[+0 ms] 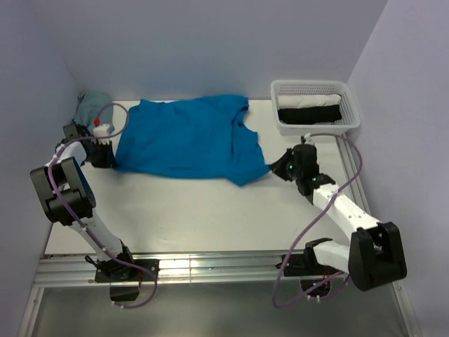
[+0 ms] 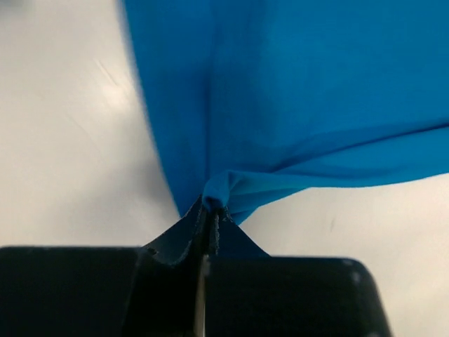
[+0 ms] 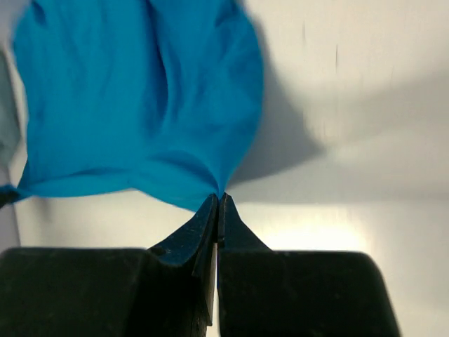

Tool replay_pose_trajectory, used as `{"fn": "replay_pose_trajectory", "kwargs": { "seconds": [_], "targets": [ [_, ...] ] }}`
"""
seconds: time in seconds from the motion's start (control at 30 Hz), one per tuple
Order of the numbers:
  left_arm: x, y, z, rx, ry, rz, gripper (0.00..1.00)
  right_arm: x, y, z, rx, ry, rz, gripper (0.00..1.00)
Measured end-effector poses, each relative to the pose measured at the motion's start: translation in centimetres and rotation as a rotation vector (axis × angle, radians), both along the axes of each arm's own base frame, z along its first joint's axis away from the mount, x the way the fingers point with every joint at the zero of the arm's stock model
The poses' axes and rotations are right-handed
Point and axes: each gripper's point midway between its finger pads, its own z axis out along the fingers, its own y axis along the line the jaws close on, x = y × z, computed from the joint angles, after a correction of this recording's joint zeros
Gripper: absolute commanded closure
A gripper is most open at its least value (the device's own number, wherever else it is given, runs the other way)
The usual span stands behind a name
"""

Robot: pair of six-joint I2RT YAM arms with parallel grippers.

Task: Roll the t-shirts
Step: Flatten the tshirt

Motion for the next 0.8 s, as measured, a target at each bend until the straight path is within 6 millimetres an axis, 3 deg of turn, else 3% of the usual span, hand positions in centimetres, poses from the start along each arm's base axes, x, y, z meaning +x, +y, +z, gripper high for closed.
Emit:
{"fn": "replay_pose_trajectory", "kwargs": {
  "seconds": [0.07, 0.17, 0.27, 0.4, 0.63, 0.8],
  "targets": [
    [-3.3, -0.6, -2.8, -0.001, 0.088, -0.028, 0.92, -3.4, 1.6, -2.8, 0.011, 0.067, 0.026, 1.00],
    [-7.0, -1.5, -5.7, -0.022, 0.176, -0.072, 0.88, -6.1, 2.8, -4.4, 0.026, 0.098, 0.037, 1.00],
    [-7.7, -1.1, -5.6, -0.002, 0.165, -0.089, 0.83, -7.8, 3.0, -5.5, 0.035, 0.121, 0.020, 1.00],
    [-8.3, -0.6, -5.5, -0.010, 0.152, -0.095, 0.68, -8.8, 1.9, -6.3, 0.015, 0.140, -0.027, 1.00],
    [-10.2, 0.5, -4.3, -0.049, 0.168, -0.107, 0.54, -9.4, 0.4, -7.9, -0.048, 0.200, -0.076, 1.00],
    [-10.9, 1.2, -3.1, -0.048, 0.163, -0.160, 0.47, -8.9, -2.1, -9.7, -0.064, 0.268, -0.142, 1.00]
  ]
}}
